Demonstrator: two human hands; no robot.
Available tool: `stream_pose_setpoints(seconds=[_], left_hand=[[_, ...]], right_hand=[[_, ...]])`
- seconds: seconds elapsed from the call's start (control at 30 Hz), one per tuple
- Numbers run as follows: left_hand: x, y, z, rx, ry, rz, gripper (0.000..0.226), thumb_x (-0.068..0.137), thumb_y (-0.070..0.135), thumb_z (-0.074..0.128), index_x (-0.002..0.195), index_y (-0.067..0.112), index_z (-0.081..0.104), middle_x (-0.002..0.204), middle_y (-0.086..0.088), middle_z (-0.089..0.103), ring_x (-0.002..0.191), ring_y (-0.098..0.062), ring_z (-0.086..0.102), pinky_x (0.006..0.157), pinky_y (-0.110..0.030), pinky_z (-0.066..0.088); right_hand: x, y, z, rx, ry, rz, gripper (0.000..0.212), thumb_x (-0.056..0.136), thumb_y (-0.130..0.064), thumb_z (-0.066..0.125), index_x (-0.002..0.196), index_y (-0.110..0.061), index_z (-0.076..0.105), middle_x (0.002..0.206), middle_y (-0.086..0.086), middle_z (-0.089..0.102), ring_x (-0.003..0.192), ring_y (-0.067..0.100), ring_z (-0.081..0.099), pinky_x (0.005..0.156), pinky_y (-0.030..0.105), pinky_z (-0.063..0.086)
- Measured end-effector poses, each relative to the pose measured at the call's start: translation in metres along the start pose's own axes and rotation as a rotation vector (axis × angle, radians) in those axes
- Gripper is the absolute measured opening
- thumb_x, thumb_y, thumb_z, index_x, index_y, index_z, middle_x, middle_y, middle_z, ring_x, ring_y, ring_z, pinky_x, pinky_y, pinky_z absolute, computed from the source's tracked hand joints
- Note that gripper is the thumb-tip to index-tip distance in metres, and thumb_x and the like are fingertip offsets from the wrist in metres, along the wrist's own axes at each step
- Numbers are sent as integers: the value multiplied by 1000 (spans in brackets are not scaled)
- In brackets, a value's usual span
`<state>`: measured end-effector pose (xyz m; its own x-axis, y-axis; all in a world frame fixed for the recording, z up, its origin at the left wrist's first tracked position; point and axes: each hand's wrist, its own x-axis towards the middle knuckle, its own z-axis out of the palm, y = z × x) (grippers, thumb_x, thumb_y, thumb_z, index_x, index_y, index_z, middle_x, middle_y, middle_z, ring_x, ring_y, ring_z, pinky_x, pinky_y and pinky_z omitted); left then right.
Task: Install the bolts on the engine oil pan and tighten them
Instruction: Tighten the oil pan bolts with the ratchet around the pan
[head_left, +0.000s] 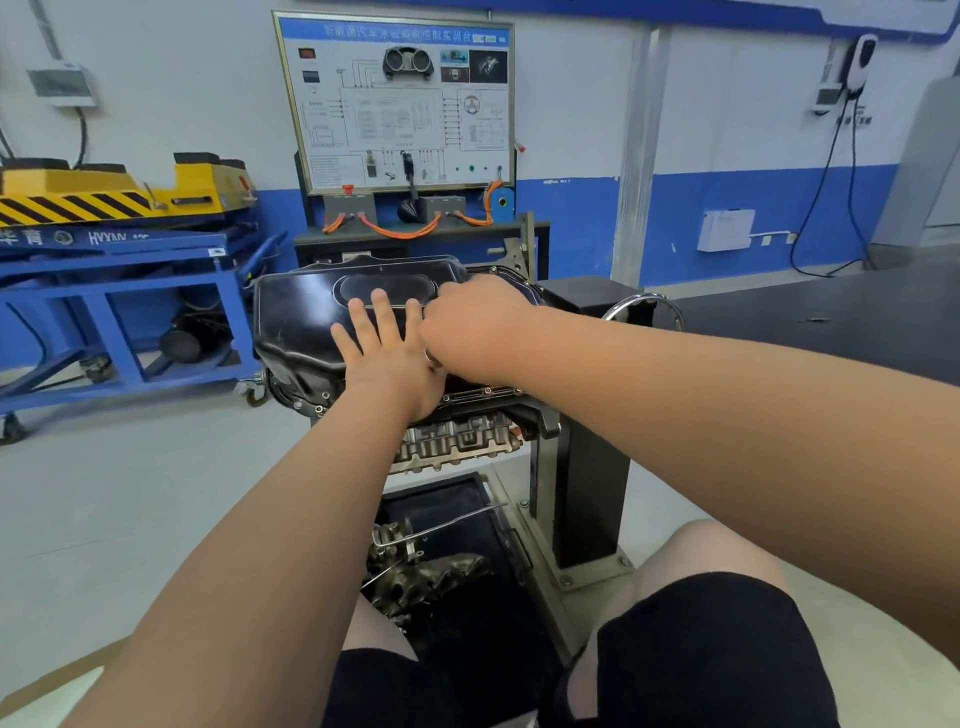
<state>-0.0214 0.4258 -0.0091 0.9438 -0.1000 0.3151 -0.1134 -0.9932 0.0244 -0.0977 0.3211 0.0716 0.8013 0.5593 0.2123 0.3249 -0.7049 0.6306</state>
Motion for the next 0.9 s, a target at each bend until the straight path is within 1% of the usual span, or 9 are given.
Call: stream_pose_setpoints(seconds=[0.13, 0.2, 0.3, 0.4, 0.47, 0.53, 0.67, 0.8, 0.9], left_hand=[[3, -2, 1, 15, -15, -11, 86, 92, 47, 35, 147, 17, -23, 153, -14, -31, 139, -39, -30, 111, -57, -14], [2, -4, 0, -6, -18, -1, 85, 91, 49, 35, 148, 20, -21, 153, -13, -31, 139, -38, -30, 111, -57, -15], [1, -1, -1, -28, -25, -4, 83, 92, 50, 35, 149, 24, -20, 153, -14, -32, 139, -39, -30, 109, -57, -17], [1, 0, -3, -10, -31, -2, 86, 94, 46, 43, 149, 24, -19, 153, -15, -32, 139, -39, -29, 110, -58, -14], [0, -3, -3, 7, -39, 8, 96, 90, 44, 52, 148, 25, -22, 152, -15, -34, 138, -39, -31, 110, -57, -15], [-2, -5, -4, -7, -41, 13, 96, 88, 48, 50, 148, 25, -22, 152, -14, -35, 138, -38, -32, 110, -56, -17], [1, -3, -4, -50, -50, 8, 83, 92, 48, 34, 148, 23, -22, 152, -13, -34, 138, -38, -32, 109, -56, -18], [2, -5, -3, -48, -37, 11, 83, 92, 45, 34, 148, 20, -23, 153, -11, -32, 139, -36, -31, 110, -54, -17], [1, -9, -4, -67, -49, 22, 87, 90, 41, 40, 148, 23, -21, 153, -10, -33, 139, -36, -31, 110, -54, -18]], right_hand=[[7, -8, 1, -192, 108, -122, 35, 94, -12, 50, 128, -2, 51, 125, 11, 55, 116, 28, 46, 90, 42, 39], [5, -5, 3, -84, 52, -52, 32, 95, -21, 50, 124, -8, 55, 118, 7, 60, 107, 26, 52, 85, 40, 39], [0, 0, 11, 205, -38, 132, 41, 97, -46, 40, 116, -15, 59, 82, -1, 54, 72, 20, 47, 66, 37, 38], [2, -9, 26, 393, -62, 290, 56, 94, -61, 29, 100, -17, 62, 66, -3, 42, 65, 17, 46, 63, 36, 38], [6, -15, 28, 342, -7, 280, 57, 95, -58, 30, 114, -14, 60, 73, -2, 48, 71, 20, 47, 63, 36, 37], [6, -11, 22, 273, 17, 214, 55, 97, -50, 35, 130, -9, 51, 90, 5, 56, 76, 21, 45, 63, 37, 37], [5, 7, 9, 0, 24, -70, 31, 97, -19, 46, 123, -5, 56, 115, 7, 60, 96, 25, 57, 67, 37, 41], [11, -1, 4, -203, 153, -212, 28, 94, -11, 48, 121, -4, 55, 113, 8, 61, 105, 27, 55, 83, 38, 41], [12, -3, 7, -66, 81, -123, 25, 95, -25, 48, 110, -8, 59, 85, 3, 60, 82, 25, 57, 71, 36, 42]])
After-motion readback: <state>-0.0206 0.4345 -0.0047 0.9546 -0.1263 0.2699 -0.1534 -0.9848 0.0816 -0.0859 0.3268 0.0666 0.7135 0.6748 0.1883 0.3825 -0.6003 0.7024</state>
